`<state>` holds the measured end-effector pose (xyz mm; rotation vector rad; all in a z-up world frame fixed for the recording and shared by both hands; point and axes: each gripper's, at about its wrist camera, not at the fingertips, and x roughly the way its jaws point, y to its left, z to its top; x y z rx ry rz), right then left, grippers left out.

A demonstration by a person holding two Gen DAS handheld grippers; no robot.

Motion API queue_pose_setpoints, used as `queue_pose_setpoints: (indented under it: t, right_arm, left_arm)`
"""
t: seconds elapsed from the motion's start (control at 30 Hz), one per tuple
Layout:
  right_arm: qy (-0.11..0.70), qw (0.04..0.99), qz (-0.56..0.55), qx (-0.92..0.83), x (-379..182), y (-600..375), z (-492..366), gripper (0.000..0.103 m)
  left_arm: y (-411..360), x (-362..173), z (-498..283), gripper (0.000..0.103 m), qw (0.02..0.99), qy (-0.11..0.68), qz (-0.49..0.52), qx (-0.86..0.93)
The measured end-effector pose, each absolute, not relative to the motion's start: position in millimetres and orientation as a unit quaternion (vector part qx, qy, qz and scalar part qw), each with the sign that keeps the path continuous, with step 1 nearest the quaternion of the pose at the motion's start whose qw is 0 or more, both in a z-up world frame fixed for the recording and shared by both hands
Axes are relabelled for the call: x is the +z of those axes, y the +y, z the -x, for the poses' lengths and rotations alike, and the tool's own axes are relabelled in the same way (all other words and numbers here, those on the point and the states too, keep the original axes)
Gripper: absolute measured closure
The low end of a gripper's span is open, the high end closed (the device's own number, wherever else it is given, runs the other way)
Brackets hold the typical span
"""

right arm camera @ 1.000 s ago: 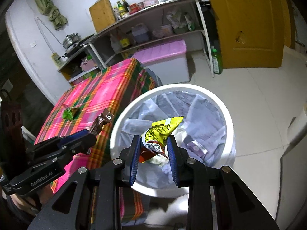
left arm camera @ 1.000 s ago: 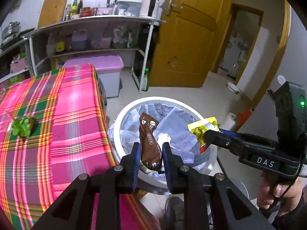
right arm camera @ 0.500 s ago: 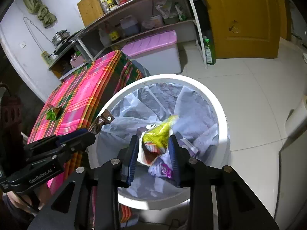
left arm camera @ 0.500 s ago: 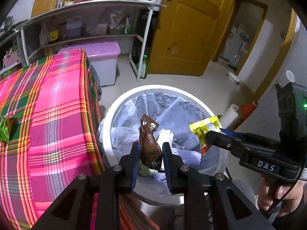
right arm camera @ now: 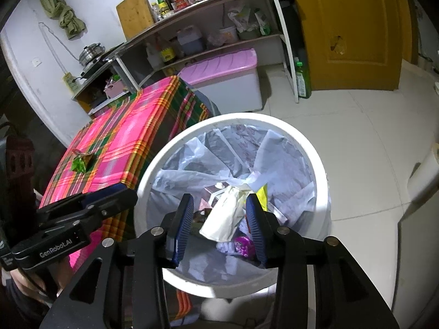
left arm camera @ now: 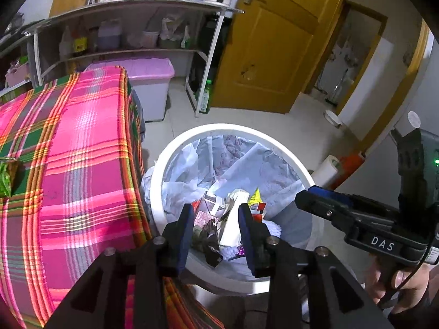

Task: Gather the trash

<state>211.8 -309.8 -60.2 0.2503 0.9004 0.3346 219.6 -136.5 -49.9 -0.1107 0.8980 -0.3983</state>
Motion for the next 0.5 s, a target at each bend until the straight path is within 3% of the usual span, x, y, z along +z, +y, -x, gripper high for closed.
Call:
queue_pose_setpoints:
  t: [0.5]
  right_arm:
    - [0.391,0.893,-0.086,0.203,-13.3,-267.1,-178.6,0.062]
  left_arm:
    - [-98.4,-8.8,-169.7,0.070,0.908,0.375,0.070,-0.174]
